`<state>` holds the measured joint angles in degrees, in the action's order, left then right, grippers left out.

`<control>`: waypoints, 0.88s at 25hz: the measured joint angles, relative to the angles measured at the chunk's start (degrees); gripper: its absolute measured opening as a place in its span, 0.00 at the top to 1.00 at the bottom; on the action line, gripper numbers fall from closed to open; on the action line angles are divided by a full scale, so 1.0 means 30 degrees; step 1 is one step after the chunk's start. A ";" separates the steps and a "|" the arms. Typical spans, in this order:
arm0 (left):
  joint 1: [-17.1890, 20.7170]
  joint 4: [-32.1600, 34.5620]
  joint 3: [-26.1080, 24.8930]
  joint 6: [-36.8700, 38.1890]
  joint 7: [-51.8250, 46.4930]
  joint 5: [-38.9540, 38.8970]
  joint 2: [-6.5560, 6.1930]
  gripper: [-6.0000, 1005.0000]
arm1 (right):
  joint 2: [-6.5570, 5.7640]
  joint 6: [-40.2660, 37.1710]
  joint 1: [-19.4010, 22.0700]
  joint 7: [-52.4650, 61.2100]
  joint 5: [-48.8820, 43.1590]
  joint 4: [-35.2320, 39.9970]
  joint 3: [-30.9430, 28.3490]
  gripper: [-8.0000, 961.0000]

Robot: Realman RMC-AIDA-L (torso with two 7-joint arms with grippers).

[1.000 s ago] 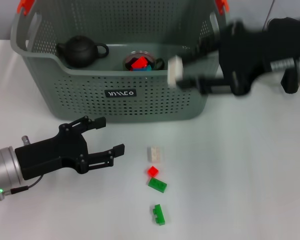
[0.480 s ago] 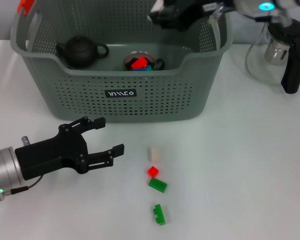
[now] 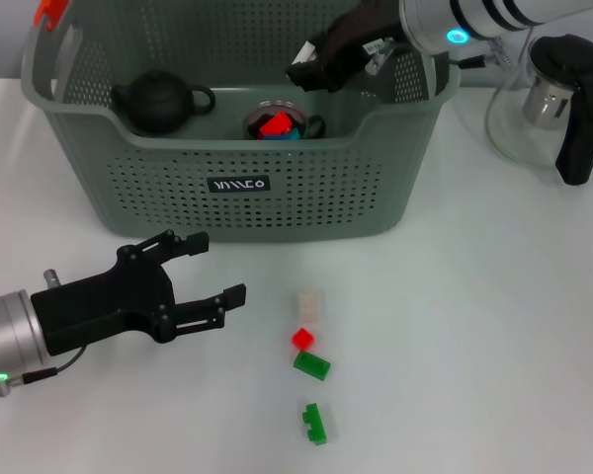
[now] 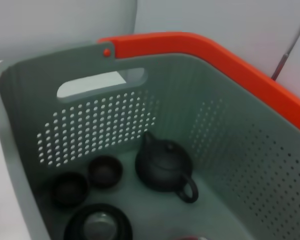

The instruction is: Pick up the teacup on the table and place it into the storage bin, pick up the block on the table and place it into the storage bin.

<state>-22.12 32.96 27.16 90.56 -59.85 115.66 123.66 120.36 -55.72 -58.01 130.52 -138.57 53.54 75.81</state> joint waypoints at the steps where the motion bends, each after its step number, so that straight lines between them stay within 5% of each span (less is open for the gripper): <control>1: -0.0005 -0.0001 0.0001 -0.0065 0.0000 0.0000 0.0000 0.13 | -0.0018 0.0001 0.0050 0.0043 0.0033 0.0173 -0.0018 0.44; 9: -0.0062 -0.0093 -0.0061 -0.0402 0.0000 -0.0373 -0.0003 0.13 | -0.0142 -0.3376 0.3487 -0.1029 0.2561 0.7084 -0.0431 0.37; 13: -0.0067 -0.0142 -0.0510 -0.0402 0.0000 -0.0491 -0.0056 0.13 | -0.0238 -0.7877 0.5124 -0.1321 0.3713 1.0409 -0.2108 0.21; 18: -0.0071 -0.0173 -0.0922 -0.0399 0.0000 -0.0515 -0.0088 0.13 | -0.0294 -1.5159 0.5989 -0.2717 0.5514 1.1119 -0.3657 0.00; 22: -0.0070 -0.0177 -0.0977 -0.0394 0.0000 -0.0524 -0.0109 0.13 | -0.0106 -1.7801 0.7001 -0.4935 0.4747 1.1015 -0.2898 0.00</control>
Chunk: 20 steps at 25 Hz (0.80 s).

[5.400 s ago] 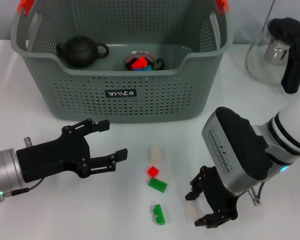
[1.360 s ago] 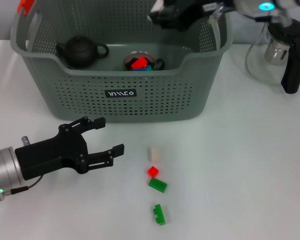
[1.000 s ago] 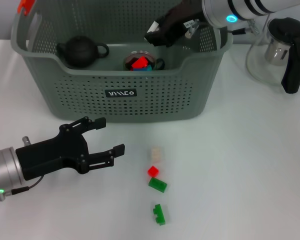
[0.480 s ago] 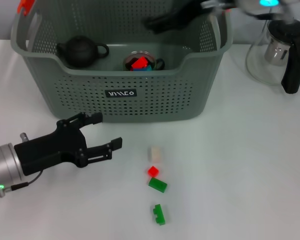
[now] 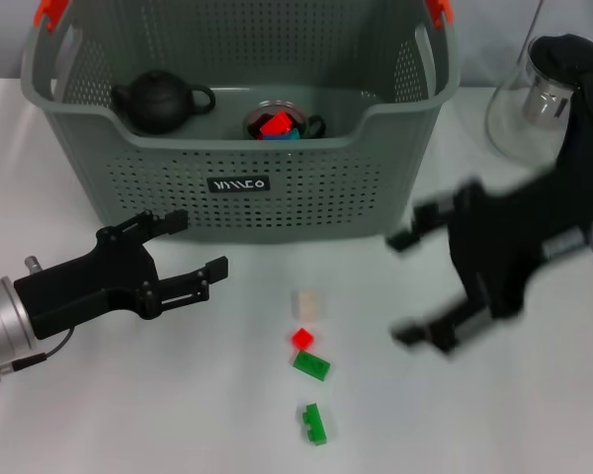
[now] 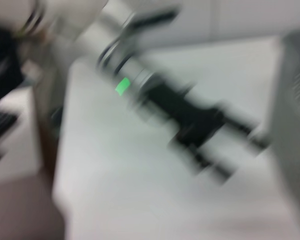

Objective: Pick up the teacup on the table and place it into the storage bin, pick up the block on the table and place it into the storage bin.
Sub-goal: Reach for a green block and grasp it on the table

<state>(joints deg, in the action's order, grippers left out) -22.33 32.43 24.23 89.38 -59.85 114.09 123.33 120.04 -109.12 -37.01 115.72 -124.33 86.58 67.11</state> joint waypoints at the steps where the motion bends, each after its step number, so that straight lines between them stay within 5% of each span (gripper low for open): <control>1: 0.0000 0.0000 -0.0009 0.0002 0.0001 -0.0021 -0.0003 0.13 | 0.0018 -0.0162 0.0293 -0.0477 -0.0284 -0.0025 0.0405 0.00; 11: -0.0023 -0.0024 -0.0021 -0.0124 -0.0001 -0.0099 0.0016 0.13 | 0.0061 0.1172 0.1469 -0.5097 -0.1098 -0.3055 0.2979 0.01; 20: -0.0147 -0.0301 0.0050 -0.0368 0.0001 -0.0091 0.0037 0.13 | 0.0095 0.6130 0.1279 -0.9211 -0.1071 -0.6555 0.5939 0.13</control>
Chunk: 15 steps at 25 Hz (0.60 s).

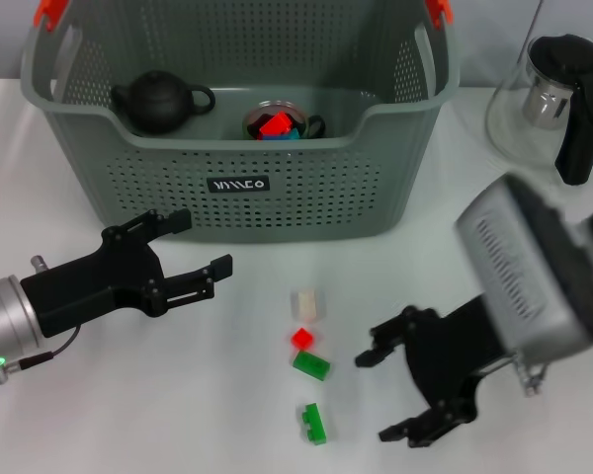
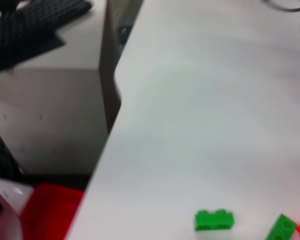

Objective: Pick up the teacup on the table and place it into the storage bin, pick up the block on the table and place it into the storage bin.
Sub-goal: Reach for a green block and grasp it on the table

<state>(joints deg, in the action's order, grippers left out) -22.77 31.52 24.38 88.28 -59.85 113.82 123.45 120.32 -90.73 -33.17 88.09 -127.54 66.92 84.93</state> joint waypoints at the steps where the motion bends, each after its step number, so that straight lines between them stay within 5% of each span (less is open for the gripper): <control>1: -0.0018 -0.0042 0.0007 -0.0098 0.0000 0.0005 0.0000 0.13 | 0.0003 0.0572 0.0000 -0.0187 0.0002 -0.0084 0.0715 0.15; 8: -0.0061 -0.0247 0.0019 -0.0563 -0.0001 0.0051 0.0015 0.13 | 0.0053 0.3932 0.0027 -0.0292 0.0329 -0.0385 0.4359 0.17; 15: -0.0123 -0.0256 0.0079 -0.0566 0.0000 0.0028 -0.0012 0.13 | 0.0086 0.4978 -0.0305 0.0350 0.2014 -0.1603 0.4777 0.17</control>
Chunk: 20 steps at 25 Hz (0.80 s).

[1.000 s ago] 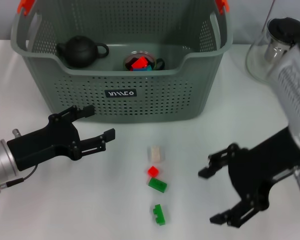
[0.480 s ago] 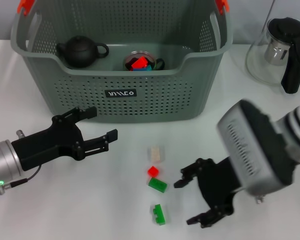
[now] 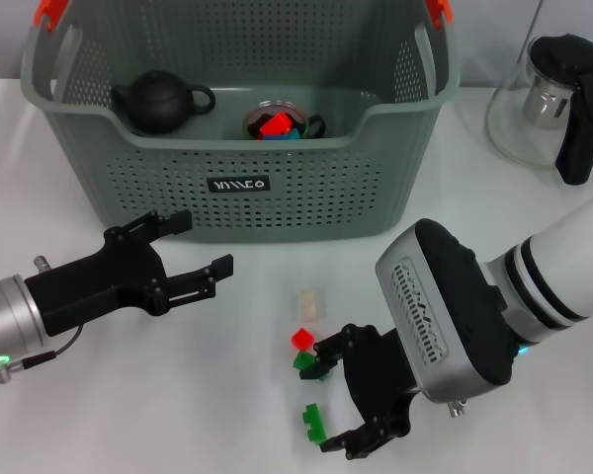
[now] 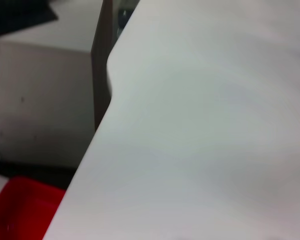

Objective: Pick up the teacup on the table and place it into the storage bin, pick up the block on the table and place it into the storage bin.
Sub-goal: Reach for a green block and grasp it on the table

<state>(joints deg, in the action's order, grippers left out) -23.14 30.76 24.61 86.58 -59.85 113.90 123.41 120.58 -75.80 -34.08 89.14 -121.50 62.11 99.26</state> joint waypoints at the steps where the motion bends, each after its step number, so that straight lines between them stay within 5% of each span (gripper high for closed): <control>1: 0.0001 0.0000 0.0000 0.0000 -0.0001 0.0001 -0.0003 0.13 | 0.0002 0.0094 -0.0006 0.0009 0.0122 -0.0095 -0.0018 0.17; 20: 0.0003 0.0001 0.0029 -0.0546 0.0000 0.0126 0.0060 0.13 | 0.0034 0.0867 -0.0505 -0.1474 0.1334 -0.2365 0.0359 0.17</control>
<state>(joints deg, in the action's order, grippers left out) -23.13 30.76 24.70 84.94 -59.85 114.28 123.59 120.68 -73.20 -35.60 84.72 -117.50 55.01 100.34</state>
